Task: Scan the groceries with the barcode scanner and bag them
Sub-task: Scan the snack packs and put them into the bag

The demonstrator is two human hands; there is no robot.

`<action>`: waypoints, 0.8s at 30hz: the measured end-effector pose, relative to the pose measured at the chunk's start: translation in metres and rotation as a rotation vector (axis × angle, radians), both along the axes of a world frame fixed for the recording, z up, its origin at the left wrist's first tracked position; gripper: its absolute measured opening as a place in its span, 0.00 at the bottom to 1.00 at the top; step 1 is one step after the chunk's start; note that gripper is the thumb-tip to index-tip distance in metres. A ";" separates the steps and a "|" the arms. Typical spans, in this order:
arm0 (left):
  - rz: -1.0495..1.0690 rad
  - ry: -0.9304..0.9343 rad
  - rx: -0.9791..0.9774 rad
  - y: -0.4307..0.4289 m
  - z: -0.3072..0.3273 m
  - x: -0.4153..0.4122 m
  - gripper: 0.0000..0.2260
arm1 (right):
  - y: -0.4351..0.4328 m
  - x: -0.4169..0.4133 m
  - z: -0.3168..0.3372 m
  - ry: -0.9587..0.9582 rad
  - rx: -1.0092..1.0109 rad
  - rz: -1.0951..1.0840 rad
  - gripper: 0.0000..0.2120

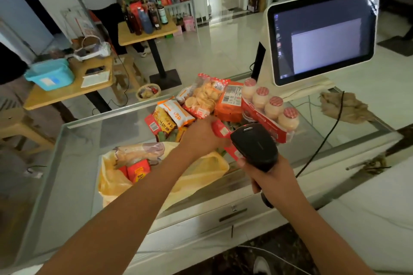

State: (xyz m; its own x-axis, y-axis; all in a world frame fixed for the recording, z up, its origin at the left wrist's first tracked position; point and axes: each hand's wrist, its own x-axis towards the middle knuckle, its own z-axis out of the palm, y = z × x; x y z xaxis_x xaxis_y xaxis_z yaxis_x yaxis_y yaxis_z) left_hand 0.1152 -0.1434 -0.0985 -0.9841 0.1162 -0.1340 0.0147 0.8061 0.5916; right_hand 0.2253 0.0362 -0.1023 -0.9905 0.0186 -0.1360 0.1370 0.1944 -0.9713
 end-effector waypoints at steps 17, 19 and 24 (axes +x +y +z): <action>0.497 0.049 1.349 -0.136 0.006 0.035 0.31 | -0.089 -0.015 0.051 -0.013 -0.108 0.232 0.14; 0.485 0.063 1.362 -0.139 0.011 0.033 0.30 | -0.088 -0.017 0.050 -0.007 -0.101 0.248 0.15; 0.461 0.057 1.319 -0.141 0.018 0.028 0.29 | -0.088 -0.019 0.053 -0.026 -0.104 0.253 0.15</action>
State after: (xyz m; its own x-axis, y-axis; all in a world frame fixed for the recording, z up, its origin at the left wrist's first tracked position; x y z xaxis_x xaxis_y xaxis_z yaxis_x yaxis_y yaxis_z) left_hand 0.1436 -0.2839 -0.0808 -0.9680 -0.2081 -0.1401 -0.0468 -0.3988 0.9158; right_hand 0.2068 -0.0514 -0.0498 -0.9579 -0.2447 -0.1501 0.1222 0.1254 -0.9845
